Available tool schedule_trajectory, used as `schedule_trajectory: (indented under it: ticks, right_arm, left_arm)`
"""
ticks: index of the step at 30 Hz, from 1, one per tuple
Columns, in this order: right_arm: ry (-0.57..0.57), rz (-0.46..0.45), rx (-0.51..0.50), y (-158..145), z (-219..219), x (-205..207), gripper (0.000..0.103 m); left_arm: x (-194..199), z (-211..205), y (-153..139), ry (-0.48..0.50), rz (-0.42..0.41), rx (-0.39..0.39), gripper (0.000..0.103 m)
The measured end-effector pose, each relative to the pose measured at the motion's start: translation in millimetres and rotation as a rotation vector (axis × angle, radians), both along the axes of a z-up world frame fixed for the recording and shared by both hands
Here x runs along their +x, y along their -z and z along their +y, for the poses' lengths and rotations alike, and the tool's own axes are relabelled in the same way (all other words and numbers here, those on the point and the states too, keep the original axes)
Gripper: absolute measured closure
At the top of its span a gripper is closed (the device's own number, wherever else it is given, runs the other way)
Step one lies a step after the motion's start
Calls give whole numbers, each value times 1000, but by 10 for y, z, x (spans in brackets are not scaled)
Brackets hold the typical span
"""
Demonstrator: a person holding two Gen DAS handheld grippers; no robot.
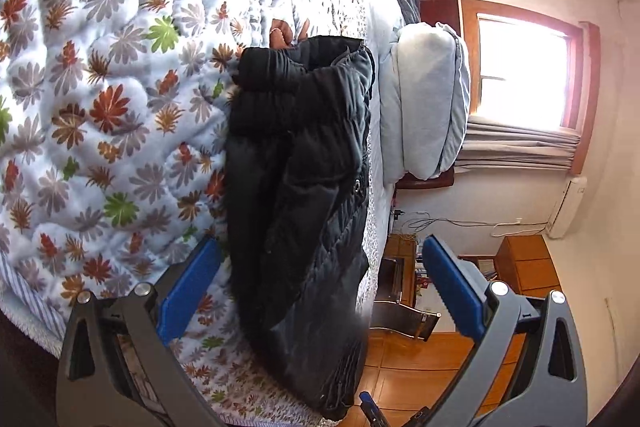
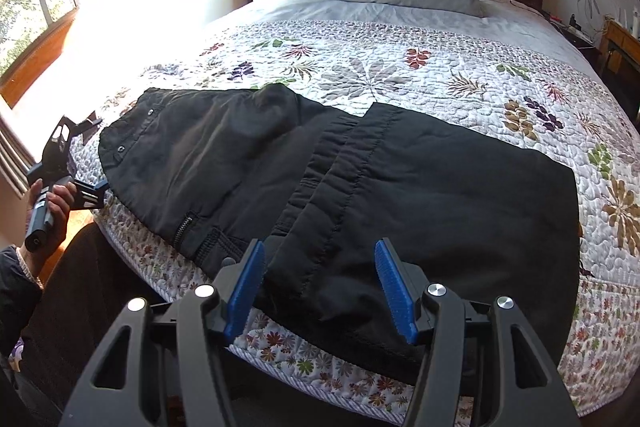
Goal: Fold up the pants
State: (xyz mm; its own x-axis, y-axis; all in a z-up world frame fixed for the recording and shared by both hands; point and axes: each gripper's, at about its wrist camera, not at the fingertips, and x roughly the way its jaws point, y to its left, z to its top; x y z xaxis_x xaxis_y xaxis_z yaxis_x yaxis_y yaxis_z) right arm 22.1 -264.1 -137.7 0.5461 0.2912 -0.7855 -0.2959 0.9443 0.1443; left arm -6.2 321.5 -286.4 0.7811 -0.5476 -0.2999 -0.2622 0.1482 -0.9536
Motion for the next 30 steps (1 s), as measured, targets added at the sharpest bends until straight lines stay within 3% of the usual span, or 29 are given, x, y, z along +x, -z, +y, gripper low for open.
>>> schedule_trajectory:
  ticks: [3,6,12,18,19,20,21,22,23,26,30]
  right_arm:
    - [3,4,0,6,6,18,44]
    - [5,2,-1,-5,10,24,44]
    - [2,4,-3,-11,27,30,44]
    - [3,15,-6,20,33,36,44]
    - [3,17,-8,28,36,42,44]
    - [4,18,-10,35,36,44,44]
    - [5,18,-11,42,36,45,44]
    - [7,20,-10,48,31,47,44]
    - [9,22,-10,55,27,46,44]
    - [13,25,-11,66,14,48,44]
    - [25,27,-8,75,-24,50,44]
  left_arm:
    - [80,-167,-27,31,-88,-24,3]
    - [131,-267,-42,48,-80,26,3]
    - [253,-281,45,20,-81,-22,3]
    - [349,-403,-113,57,-97,91,5]
    - [366,-412,-138,59,-85,112,9]
    - [373,-425,-150,60,-66,141,24]
    - [405,-427,-160,64,-48,168,39]
    - [454,-438,-153,82,-28,188,69]
    - [513,-448,-132,98,-16,189,80]
    - [531,-422,-81,98,-12,172,83]
    - [510,-474,-219,105,-36,255,87]
